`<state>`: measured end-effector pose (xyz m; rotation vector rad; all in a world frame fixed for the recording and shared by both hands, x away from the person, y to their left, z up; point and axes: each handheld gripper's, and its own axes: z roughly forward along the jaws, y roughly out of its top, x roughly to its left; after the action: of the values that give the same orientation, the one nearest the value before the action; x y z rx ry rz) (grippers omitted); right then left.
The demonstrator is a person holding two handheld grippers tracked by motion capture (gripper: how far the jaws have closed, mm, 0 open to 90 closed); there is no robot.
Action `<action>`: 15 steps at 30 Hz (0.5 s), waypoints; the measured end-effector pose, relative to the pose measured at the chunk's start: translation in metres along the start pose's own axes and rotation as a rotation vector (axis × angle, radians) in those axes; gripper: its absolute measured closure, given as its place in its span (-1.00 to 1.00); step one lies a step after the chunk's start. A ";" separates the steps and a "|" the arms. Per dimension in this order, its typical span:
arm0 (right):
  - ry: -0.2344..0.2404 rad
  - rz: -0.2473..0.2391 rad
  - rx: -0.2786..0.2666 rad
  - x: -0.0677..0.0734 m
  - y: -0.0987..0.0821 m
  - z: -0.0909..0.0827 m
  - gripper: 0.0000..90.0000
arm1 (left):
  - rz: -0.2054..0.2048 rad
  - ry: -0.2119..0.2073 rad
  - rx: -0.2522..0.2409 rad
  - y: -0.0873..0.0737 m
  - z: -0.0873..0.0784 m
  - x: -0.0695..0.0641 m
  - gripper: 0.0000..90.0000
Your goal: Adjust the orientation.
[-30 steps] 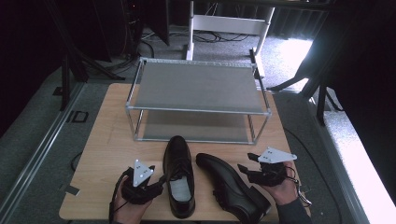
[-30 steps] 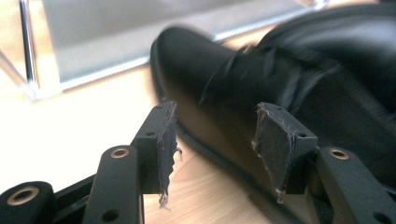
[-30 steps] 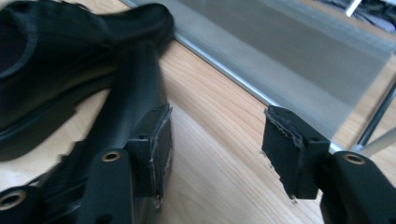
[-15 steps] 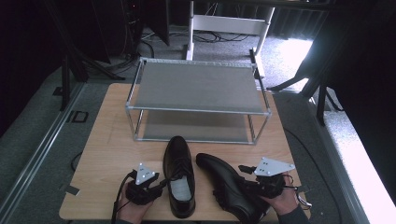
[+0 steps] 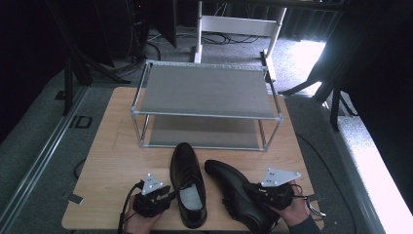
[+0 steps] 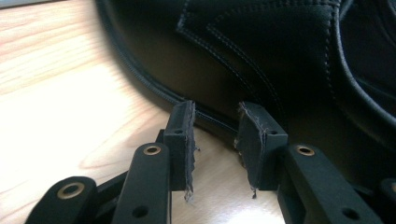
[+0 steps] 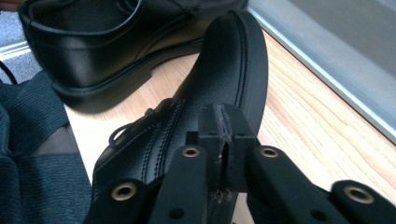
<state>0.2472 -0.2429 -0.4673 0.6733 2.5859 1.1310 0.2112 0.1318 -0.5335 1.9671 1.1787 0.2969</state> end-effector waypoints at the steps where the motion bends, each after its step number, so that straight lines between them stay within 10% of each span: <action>1: -0.005 0.004 0.000 -0.001 0.000 0.000 0.98 | 0.000 -0.001 -0.002 0.000 0.000 -0.001 0.47; 15: -0.177 0.055 0.076 -0.037 -0.004 -0.002 1.00 | -0.012 -0.011 -0.004 -0.001 0.002 0.002 0.34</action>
<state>0.2769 -0.2651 -0.4677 0.8263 2.4845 0.9457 0.2128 0.1327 -0.5353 1.9550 1.1820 0.2816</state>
